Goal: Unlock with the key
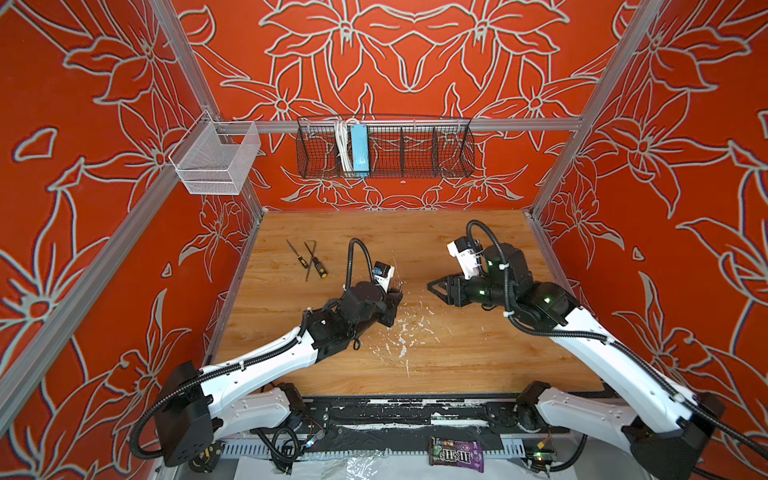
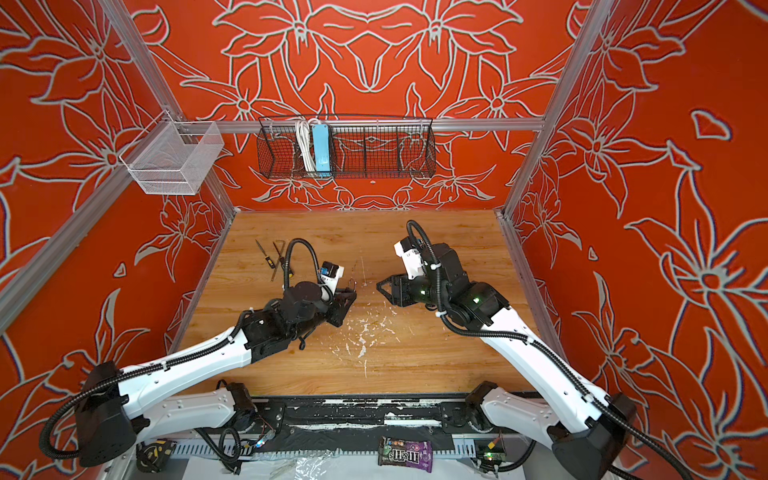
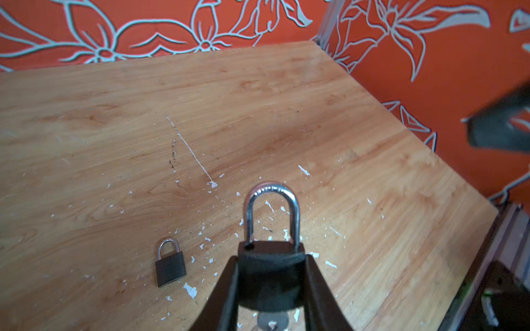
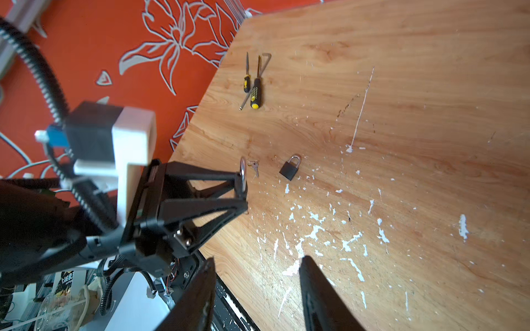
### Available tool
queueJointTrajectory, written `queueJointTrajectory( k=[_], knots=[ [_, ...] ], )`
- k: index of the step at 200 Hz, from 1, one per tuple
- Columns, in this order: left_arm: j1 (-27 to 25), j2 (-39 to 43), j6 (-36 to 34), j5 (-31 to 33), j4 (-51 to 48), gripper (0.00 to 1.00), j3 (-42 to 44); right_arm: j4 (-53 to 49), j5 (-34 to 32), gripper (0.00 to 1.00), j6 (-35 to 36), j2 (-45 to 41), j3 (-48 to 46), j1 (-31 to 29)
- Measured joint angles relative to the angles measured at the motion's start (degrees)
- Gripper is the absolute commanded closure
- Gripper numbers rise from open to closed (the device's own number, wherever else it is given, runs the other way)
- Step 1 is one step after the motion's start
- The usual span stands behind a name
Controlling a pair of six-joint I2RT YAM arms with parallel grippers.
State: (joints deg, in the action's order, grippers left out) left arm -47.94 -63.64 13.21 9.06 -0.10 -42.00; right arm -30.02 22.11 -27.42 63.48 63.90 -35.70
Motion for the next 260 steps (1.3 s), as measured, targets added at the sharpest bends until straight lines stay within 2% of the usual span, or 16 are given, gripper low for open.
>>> queueJointTrajectory(
  k=[52,85,150,260],
  knots=[
    [0.0,0.13,-7.08,-3.32,6.23,1.0,1.4,-0.52,2.6,0.44,-1.16,7.65,4.42,-0.02],
    [0.0,-0.13,-8.46,-4.02,7.37,1.0,1.4,-0.85,2.8,0.38,-1.51,11.85,8.11,-0.13],
    [0.0,-0.33,-9.38,-4.04,7.52,1.0,1.4,-2.86,2.05,0.35,0.48,18.32,12.66,-0.66],
    [0.0,-0.31,-10.73,-4.04,7.52,1.0,1.4,-11.28,-5.7,0.35,6.05,22.38,18.58,-0.79]
  ],
)
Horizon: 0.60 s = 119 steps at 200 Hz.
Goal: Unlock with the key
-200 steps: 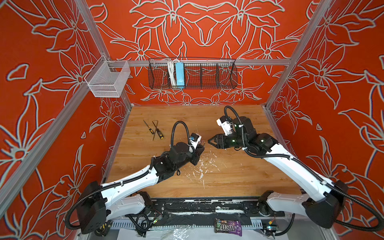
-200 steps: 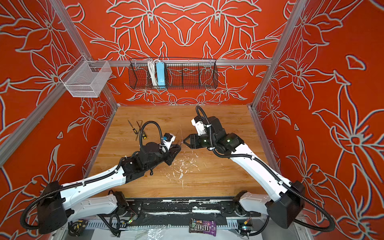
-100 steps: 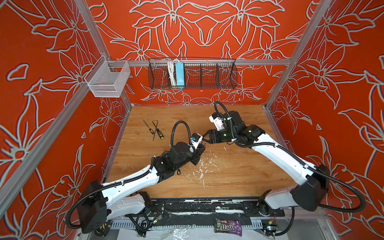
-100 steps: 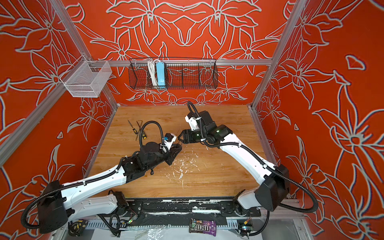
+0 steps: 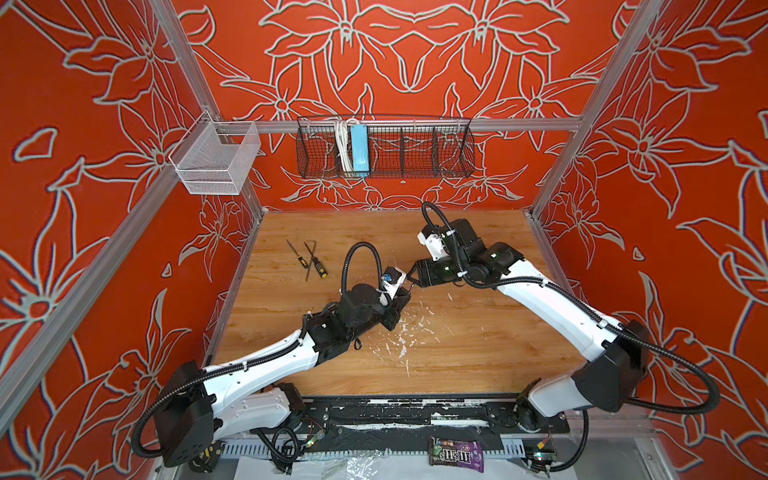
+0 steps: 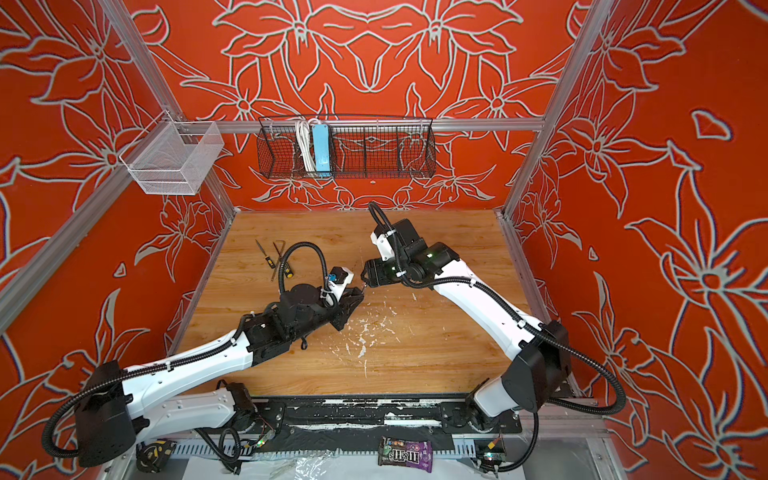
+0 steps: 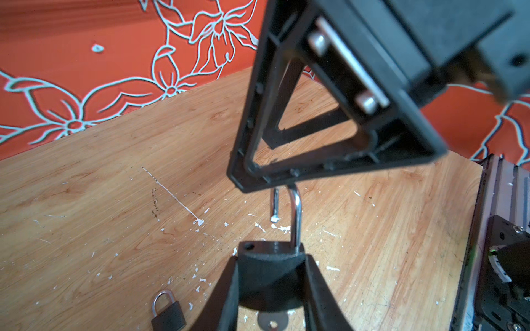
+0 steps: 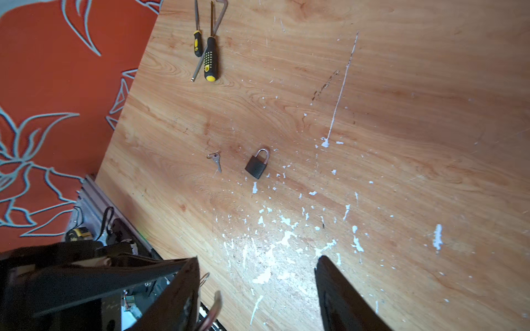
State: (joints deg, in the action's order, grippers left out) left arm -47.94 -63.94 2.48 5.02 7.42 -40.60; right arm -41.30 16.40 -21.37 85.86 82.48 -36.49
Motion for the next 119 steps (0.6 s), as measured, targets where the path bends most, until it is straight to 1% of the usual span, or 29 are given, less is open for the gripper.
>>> queueJointTrajectory(
  k=[30,71,119],
  knots=[
    [0.0,0.15,-0.02,-0.02,0.44,1.0,0.44,-1.79,-0.96,0.35,1.88,0.61,1.16,0.0],
    [0.0,0.68,-0.17,-0.02,0.74,1.0,1.2,-3.08,-0.35,0.35,4.04,0.39,1.11,0.0],
    [0.0,0.68,-0.17,-0.2,0.9,1.0,1.2,-3.43,-0.31,0.35,5.16,-1.86,-1.07,0.0]
  ],
)
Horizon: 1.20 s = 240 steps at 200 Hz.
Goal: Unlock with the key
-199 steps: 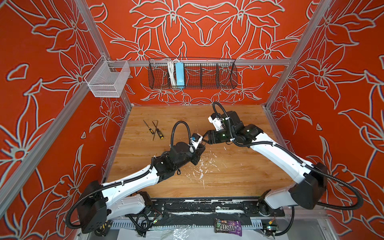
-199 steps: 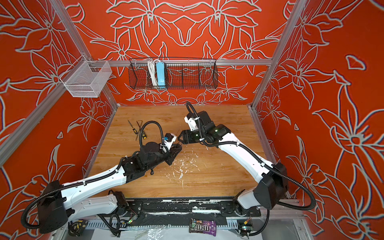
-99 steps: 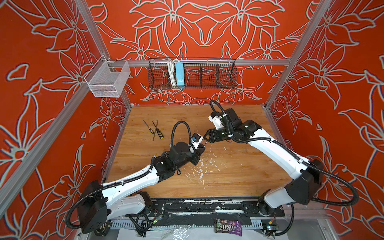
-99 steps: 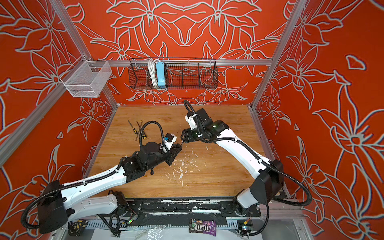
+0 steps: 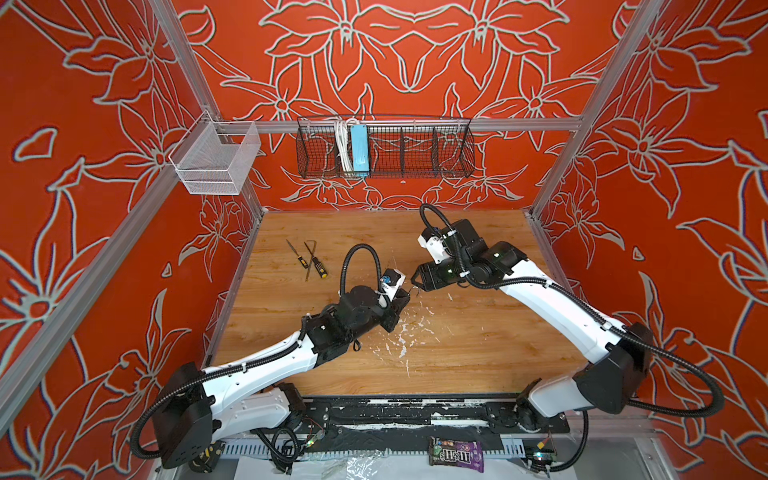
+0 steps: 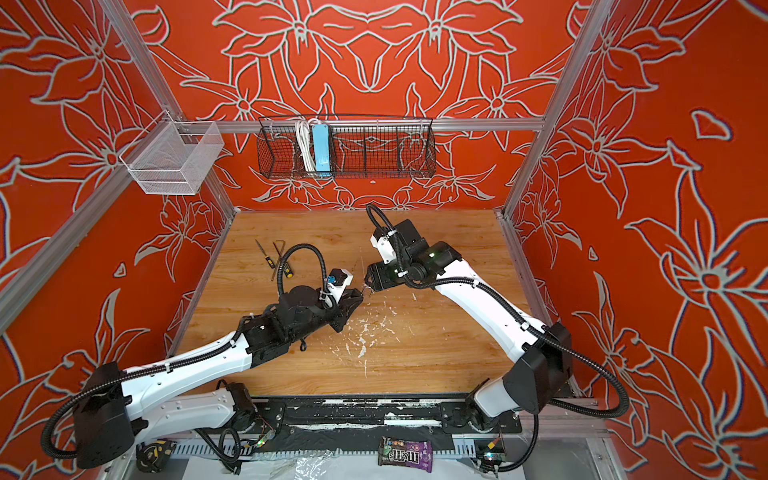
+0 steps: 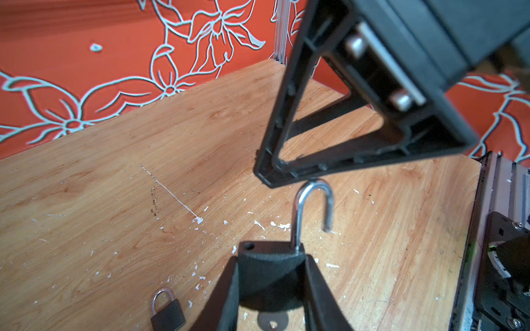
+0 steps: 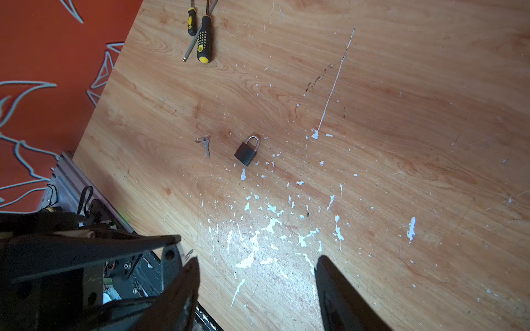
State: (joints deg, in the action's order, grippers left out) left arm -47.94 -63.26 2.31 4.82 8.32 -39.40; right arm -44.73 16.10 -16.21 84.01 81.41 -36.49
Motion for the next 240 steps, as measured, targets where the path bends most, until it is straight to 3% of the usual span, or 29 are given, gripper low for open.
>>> queueJointTrajectory(
  k=[119,240],
  knots=[
    [0.0,-2.34,3.93,1.46,-1.05,1.0,-1.84,0.96,-1.22,0.34,-0.39,-8.02,-8.7,0.85],
    [-1.9,-22.69,38.16,4.59,-24.65,1.0,-27.12,4.11,-1.66,0.31,-7.37,-23.96,-29.53,12.96]
  ],
)
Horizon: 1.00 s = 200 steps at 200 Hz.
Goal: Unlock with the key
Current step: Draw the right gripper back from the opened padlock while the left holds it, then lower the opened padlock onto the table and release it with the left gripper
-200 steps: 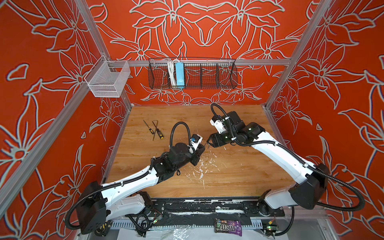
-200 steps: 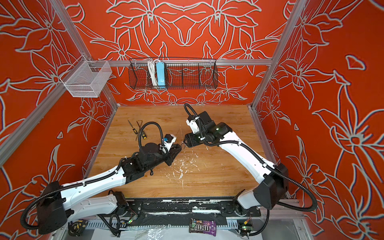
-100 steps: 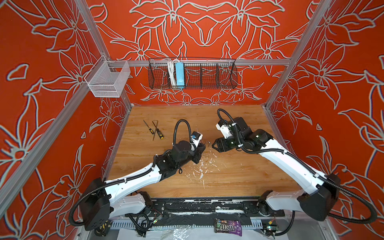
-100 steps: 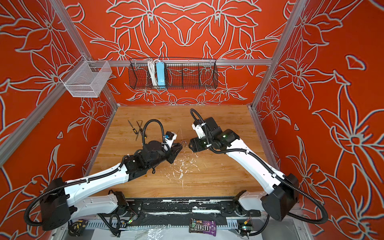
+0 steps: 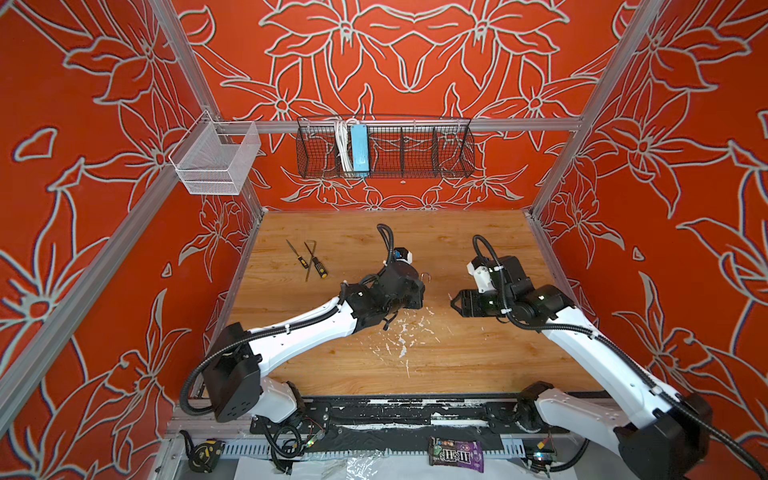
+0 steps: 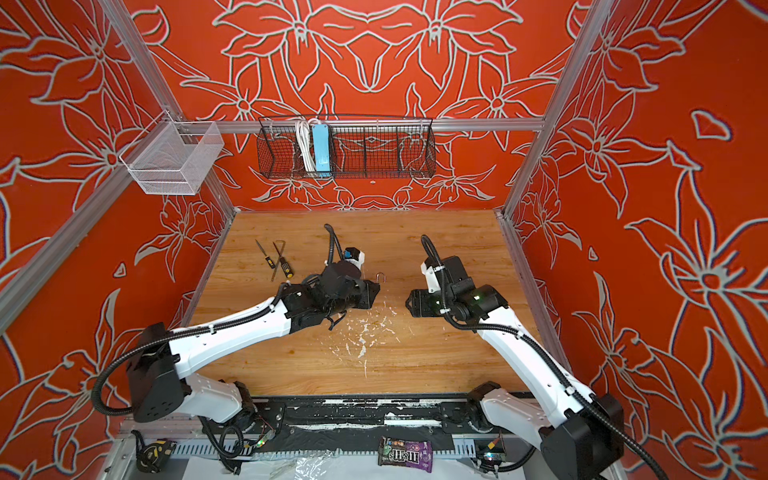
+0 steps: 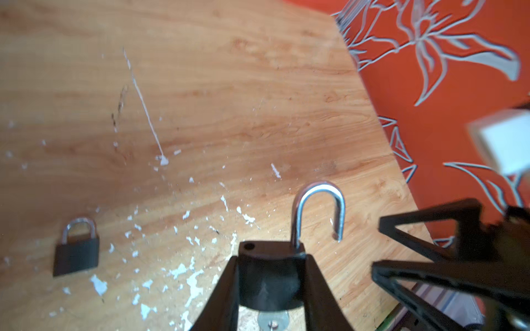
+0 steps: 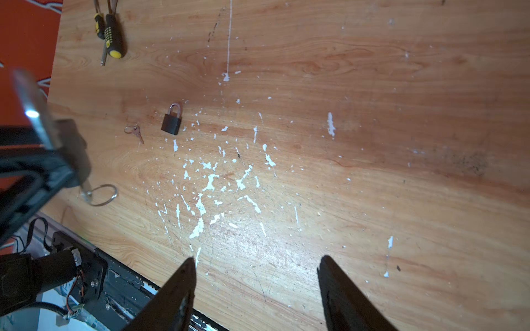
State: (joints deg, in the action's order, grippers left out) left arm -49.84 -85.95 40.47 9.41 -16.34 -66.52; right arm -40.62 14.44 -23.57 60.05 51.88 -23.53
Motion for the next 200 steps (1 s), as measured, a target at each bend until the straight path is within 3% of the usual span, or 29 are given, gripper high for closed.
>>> queueJointTrajectory(
  k=[62,117,200],
  knots=[
    [0.0,-20.09,8.02,1.79,-15.63,1.0,-20.81,3.17,1.62,0.3,-3.41,-4.9,-9.35,2.93],
    [0.42,-36.2,11.34,3.52,-27.65,1.0,-37.29,5.18,2.6,0.28,-4.83,-5.88,-11.74,4.79],
    [4.2,-45.13,13.9,2.67,-33.81,0.99,-44.65,7.15,4.13,0.29,-5.42,-3.69,-12.15,5.6]
  ],
)
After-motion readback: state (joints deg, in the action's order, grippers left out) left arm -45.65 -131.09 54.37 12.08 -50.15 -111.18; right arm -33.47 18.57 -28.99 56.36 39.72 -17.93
